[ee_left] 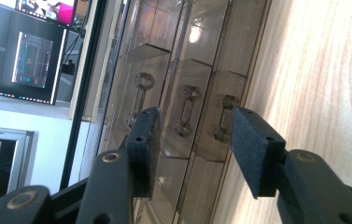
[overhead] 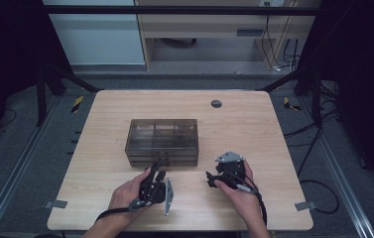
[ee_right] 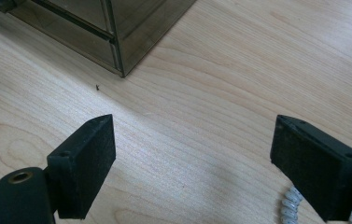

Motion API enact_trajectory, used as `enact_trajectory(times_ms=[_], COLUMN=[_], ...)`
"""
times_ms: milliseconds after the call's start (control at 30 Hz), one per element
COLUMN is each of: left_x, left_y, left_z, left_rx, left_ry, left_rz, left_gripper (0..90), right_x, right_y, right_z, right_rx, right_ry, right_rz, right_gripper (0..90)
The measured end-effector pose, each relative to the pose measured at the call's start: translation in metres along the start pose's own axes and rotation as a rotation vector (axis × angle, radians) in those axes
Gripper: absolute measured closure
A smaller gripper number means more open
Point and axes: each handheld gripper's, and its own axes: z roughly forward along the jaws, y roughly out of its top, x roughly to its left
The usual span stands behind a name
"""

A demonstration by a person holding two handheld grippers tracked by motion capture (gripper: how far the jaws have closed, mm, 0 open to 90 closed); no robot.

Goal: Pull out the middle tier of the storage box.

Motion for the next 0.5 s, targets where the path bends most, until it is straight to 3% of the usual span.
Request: enact_trajectory(times_ms=[500], left_x=[-0.007], left_y=[0.006], left_z=[0.018], left_rx=[0.034], left_ry=[0.022], left_rz=[0.043], left_gripper=[58.0], right_x=[0.000], right_y=[0.000], right_z=[0.000], right_rx=[0.000], right_ry=[0.002], right_rz=[-0.006], right_gripper=[15.5])
